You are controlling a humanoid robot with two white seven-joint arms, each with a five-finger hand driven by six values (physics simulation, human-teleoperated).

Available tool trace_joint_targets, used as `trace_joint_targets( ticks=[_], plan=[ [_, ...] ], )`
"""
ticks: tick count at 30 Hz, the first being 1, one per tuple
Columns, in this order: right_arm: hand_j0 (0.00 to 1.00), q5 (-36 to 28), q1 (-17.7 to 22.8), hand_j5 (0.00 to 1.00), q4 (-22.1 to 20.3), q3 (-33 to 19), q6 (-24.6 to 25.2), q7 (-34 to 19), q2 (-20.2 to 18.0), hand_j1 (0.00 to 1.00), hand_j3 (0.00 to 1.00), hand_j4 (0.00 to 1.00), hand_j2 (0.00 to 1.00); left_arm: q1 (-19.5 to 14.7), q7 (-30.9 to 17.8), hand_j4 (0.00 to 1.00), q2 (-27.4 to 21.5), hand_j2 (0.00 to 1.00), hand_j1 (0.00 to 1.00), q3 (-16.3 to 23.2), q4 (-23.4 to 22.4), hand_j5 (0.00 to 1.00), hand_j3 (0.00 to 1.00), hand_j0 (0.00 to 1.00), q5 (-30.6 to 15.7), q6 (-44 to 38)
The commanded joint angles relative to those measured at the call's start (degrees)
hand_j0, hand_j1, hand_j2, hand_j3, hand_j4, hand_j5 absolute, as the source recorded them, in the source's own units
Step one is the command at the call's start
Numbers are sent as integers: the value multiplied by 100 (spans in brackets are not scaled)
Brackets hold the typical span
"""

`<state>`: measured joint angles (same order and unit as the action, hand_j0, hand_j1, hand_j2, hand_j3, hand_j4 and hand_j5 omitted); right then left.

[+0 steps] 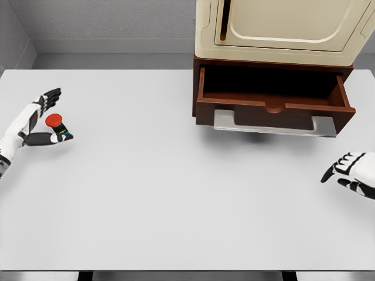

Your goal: Put the switch into the drawer with left arm, and close the drawer with right arm

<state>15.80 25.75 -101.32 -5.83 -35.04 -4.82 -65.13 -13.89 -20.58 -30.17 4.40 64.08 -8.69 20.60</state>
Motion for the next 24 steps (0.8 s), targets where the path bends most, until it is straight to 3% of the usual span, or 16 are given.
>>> trace_joint_targets(
  ticks=[1,5,13,20,21,24],
  plan=[
    [53,46,-26,53,-2,38,4,7,175,53,53,53,53,0,1,100,152,100,100,-9,-193,100,100,100,-36,-4],
    [53,64,-448,53,-2,434,4,-2,325,53,53,53,53,-70,1,100,161,100,100,-9,-475,100,100,100,-203,-4],
    [52,116,-519,52,-2,460,4,7,351,52,52,52,52,-79,1,100,152,100,100,-123,-607,100,100,100,-230,5],
    [52,116,-527,52,-2,460,4,7,343,52,52,52,52,-44,1,86,152,86,86,-106,-589,86,86,86,-168,67],
    [52,116,-554,52,-2,460,4,7,334,52,52,52,52,-26,1,79,152,79,79,-106,-580,79,79,79,-168,75],
    [52,116,-563,52,-2,460,4,7,308,52,52,52,52,-9,1,79,152,79,79,-97,-589,79,79,79,-159,75]
  ],
)
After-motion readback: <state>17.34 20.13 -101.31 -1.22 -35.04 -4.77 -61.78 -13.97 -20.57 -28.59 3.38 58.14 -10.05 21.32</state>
